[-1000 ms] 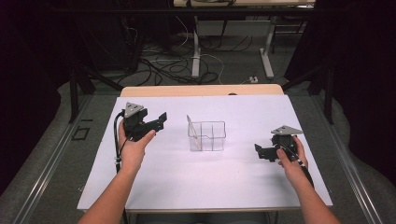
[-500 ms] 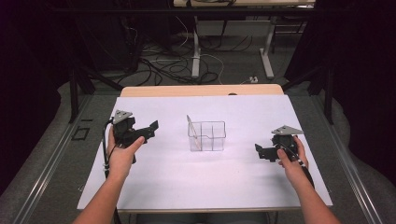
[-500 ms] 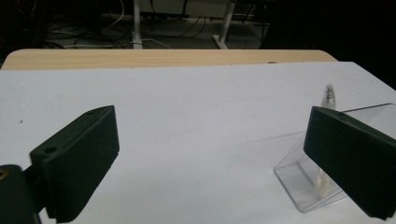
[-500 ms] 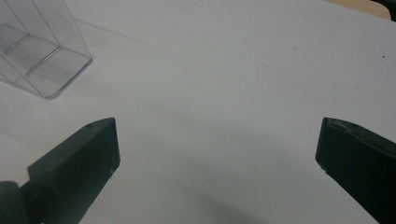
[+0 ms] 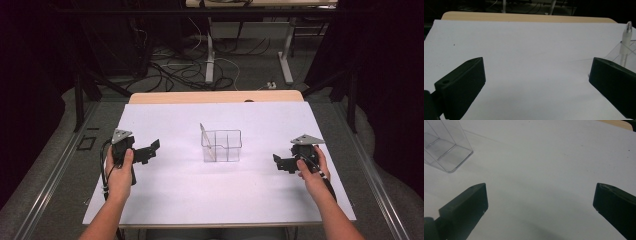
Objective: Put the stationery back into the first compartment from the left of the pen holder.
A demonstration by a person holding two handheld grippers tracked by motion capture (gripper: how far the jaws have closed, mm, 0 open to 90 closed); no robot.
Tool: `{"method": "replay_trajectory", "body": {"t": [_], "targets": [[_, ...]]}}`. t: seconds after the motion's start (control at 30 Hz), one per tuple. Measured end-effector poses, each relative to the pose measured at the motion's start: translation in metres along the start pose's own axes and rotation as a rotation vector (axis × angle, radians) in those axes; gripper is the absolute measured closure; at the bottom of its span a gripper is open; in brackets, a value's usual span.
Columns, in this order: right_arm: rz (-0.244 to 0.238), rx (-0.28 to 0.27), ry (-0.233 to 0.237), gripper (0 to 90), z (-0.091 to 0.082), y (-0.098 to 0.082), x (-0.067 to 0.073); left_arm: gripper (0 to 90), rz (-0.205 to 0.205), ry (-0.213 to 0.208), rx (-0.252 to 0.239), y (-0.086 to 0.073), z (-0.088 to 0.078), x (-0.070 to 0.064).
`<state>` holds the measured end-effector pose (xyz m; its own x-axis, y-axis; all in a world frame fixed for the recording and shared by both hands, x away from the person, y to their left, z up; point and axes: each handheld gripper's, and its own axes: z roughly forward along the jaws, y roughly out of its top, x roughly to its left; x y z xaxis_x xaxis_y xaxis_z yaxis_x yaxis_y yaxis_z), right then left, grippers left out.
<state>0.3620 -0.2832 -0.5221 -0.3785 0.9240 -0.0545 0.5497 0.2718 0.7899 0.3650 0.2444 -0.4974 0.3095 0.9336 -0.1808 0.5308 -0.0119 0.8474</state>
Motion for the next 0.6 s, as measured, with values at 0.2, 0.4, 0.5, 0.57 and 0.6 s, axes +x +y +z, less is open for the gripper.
{"method": "replay_trajectory", "body": {"t": [0.2,0.4,0.5,0.57,0.6], "targets": [[-0.004,-0.003,0.0,0.0,0.0,0.0,0.0,0.8,-0.013,0.009,0.004,-0.011,-0.001,0.009],[0.001,0.001,0.002,0.0,0.001,0.0,0.001,1.1,-0.029,0.01,0.01,-0.016,-0.001,0.013],[0.004,0.001,0.0,0.0,0.001,-0.001,0.001,1.0,-0.033,0.014,0.01,-0.017,0.0,0.014],[0.002,-0.001,0.001,0.0,0.001,-0.001,0.0,1.1,-0.031,0.016,0.016,-0.018,0.001,0.015],[-0.002,0.0,0.002,0.0,0.001,-0.001,-0.001,1.0,-0.032,0.019,0.018,-0.018,0.001,0.016]]}}
